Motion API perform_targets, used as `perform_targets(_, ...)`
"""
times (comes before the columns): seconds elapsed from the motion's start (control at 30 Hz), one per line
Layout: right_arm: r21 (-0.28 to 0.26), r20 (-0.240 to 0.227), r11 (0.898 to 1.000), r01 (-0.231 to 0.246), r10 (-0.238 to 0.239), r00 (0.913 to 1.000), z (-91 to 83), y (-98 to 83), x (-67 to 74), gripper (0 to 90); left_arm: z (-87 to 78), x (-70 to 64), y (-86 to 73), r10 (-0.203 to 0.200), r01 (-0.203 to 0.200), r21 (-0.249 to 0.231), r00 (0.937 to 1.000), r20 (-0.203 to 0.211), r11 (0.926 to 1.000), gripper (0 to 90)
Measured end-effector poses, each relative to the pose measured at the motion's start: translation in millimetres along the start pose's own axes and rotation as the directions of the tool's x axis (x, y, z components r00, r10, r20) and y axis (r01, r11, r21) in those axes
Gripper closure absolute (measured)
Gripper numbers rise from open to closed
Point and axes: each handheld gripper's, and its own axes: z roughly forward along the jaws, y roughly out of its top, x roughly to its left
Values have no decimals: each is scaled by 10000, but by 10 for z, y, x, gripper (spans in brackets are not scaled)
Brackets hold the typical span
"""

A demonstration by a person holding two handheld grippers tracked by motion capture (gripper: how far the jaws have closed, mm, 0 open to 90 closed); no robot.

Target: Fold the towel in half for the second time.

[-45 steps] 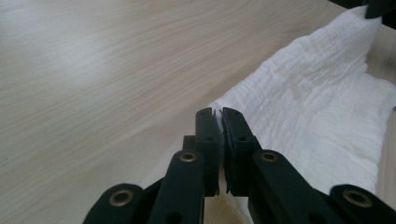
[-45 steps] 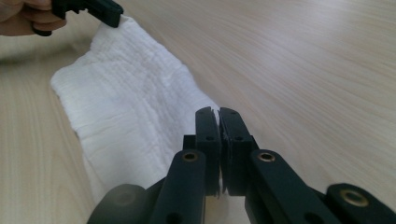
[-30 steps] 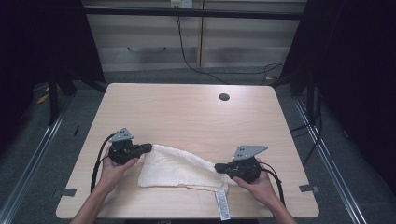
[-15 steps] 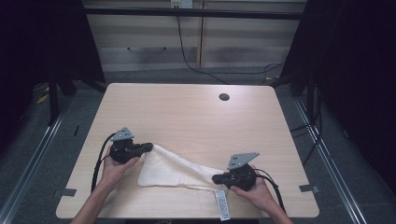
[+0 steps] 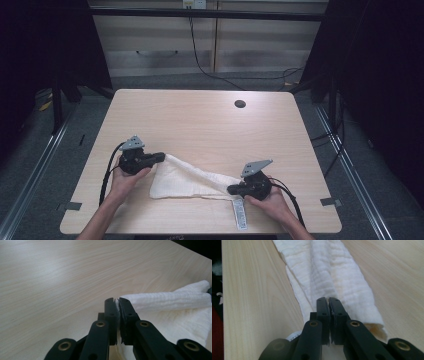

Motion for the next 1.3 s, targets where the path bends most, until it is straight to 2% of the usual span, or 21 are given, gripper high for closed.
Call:
perform_targets(0.07, 9, 198, 10000, -96, 96, 9998, 3, 15, -30, 877, -31, -4, 11, 22, -22, -95, 10000, 42, 10000, 857)
perform_targets(0.23, 17, 324, 9996, -299, 298, 9990, 17, 48, -100, 878, -66, -39, 79, 133, -132, -234, 9999, 54, 9996, 856)
perform_targets(0.3, 52, 460, 9995, -316, 313, 9985, 20, 63, -117, 878, -66, -69, 126, 358, -357, -233, 9994, 32, 9991, 856)
perform_targets(0.47, 134, 736, 9986, -518, 507, 9960, 35, 113, -200, 880, -50, -128, 247, 638, -632, -515, 9979, 112, 9967, 857)
perform_targets(0.57, 233, 940, 9979, -600, 575, 9939, 47, 159, -271, 880, -64, -164, 321, 770, -771, -733, 9970, -42, 9943, 856)
perform_targets(0.6, 183, 1017, 9970, -755, 732, 9921, 56, 175, -310, 880, -73, -177, 345, 839, -842, -794, 9964, -66, 9933, 856)
perform_targets(0.73, 187, 1152, 9958, -898, 870, 9895, 60, 193, -348, 881, -111, -260, 381, 1061, -1050, -892, 9943, 84, 9905, 856)
perform_targets(0.77, 232, 1290, 9957, -899, 862, 9879, 58, 199, -349, 881, -119, -280, 375, 1220, -1211, -874, 9925, 45, 9888, 857)
perform_targets(0.83, 230, 1311, 9954, -930, 892, 9874, 60, 201, -351, 882, -135, -335, 322, 1407, -1384, -792, 9898, 236, 9872, 857)
perform_targets(0.93, 240, 1369, 9955, -915, 874, 9867, 62, 204, -348, 882, -146, -395, 213, 1805, -1793, -361, 9830, 328, 9831, 856)
perform_targets(1.07, 210, 1338, 9950, -978, 942, 9865, 61, 199, -348, 883, -174, -426, 75, 1711, -1706, -156, 9845, 395, 9852, 853)
perform_targets(1.13, 222, 1369, 9950, -971, 932, 9862, 62, 200, -344, 884, -194, -431, 29, 1951, -1957, 120, 9801, 375, 9806, 853)
perform_targets(1.2, 182, 1405, 9954, -945, 910, 9859, 63, 198, -340, 884, -219, -454, -31, 1988, -2004, 294, 9788, 487, 9793, 854)
perform_targets(1.27, 123, 1354, 9951, -976, 951, 9862, 64, 192, -344, 885, -237, -467, -96, 2168, -2188, 549, 9754, 402, 9742, 854)
perform_targets(1.3, 151, 1328, 9949, -995, 966, 9864, 62, 193, -345, 885, -235, -472, -137, 2308, -2317, 708, 9728, 215, 9702, 854)
